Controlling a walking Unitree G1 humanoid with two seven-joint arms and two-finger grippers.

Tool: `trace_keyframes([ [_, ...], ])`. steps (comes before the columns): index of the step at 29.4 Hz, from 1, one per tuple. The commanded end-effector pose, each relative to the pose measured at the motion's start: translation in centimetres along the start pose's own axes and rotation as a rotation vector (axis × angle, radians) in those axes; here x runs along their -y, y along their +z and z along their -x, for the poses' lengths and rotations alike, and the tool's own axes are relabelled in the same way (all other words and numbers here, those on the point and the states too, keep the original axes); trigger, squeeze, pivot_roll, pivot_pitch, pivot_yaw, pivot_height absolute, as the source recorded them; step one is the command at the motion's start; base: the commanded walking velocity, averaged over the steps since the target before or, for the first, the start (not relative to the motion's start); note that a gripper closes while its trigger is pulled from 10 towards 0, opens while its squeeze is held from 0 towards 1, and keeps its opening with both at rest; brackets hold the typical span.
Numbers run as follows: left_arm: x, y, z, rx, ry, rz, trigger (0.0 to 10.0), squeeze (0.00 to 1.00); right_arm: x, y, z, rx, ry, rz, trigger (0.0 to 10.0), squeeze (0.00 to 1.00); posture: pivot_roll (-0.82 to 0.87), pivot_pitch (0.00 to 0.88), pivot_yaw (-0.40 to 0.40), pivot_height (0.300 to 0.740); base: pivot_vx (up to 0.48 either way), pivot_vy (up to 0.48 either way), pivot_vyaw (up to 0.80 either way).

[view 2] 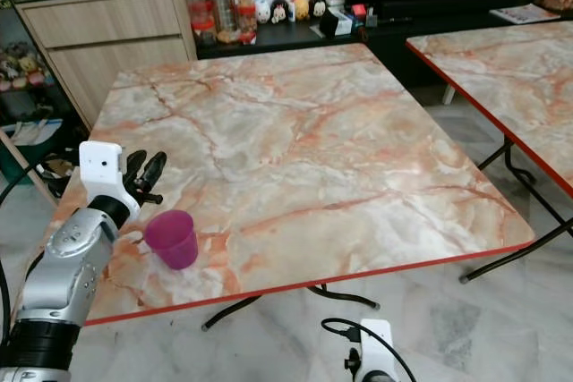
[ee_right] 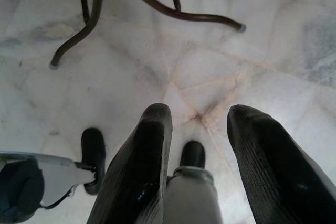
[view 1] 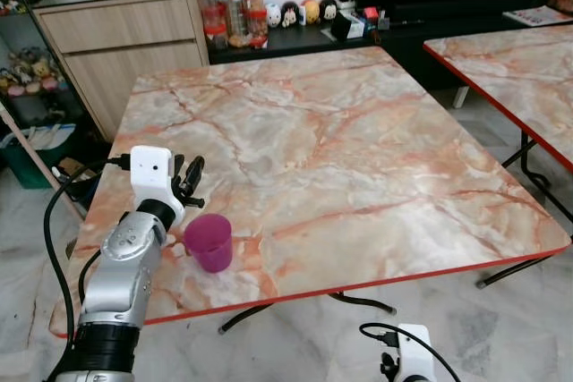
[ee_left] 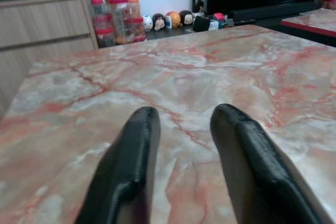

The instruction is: Setting the table

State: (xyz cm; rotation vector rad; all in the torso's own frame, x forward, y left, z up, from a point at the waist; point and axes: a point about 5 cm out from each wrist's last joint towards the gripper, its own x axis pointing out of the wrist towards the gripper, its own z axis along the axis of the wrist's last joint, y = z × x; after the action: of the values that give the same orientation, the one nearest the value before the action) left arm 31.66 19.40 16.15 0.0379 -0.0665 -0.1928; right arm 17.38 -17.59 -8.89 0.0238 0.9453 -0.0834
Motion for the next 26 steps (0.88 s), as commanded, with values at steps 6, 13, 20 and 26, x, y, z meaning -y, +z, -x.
trace_keyframes([
  [6, 0.4, 0.5, 0.2, -0.032, -0.118, -0.018, 10.0, 1.0, 0.1, 0.1, 0.0, -0.007, 0.005, 0.008, 10.0, 0.0, 0.11, 0.0, 0.044, 0.74, 0.0, 0.0, 0.0],
  [13, 0.9, -0.1, 0.6, -0.092, -0.225, -0.057, 10.0, 1.0, 0.0, 0.0, 0.0, -0.01, 0.003, -0.004, 10.0, 0.0, 0.11, 0.0, 0.045, 0.74, 0.0, 0.0, 0.0],
  [20, -0.7, -1.0, 0.8, -0.143, -0.174, -0.066, 10.0, 1.0, -0.1, 0.0, 0.0, -0.012, 0.007, -0.006, 10.0, 0.0, 0.1, 0.0, 0.044, 0.74, 0.0, 0.0, 0.0],
  [26, -1.0, -2.0, 0.4, -0.221, -0.128, -0.102, 10.0, 0.0, 0.0, 0.0, 0.0, -0.012, 0.009, -0.005, 10.0, 0.0, 0.1, 0.0, 0.042, 0.74, 0.0, 0.0, 0.0],
])
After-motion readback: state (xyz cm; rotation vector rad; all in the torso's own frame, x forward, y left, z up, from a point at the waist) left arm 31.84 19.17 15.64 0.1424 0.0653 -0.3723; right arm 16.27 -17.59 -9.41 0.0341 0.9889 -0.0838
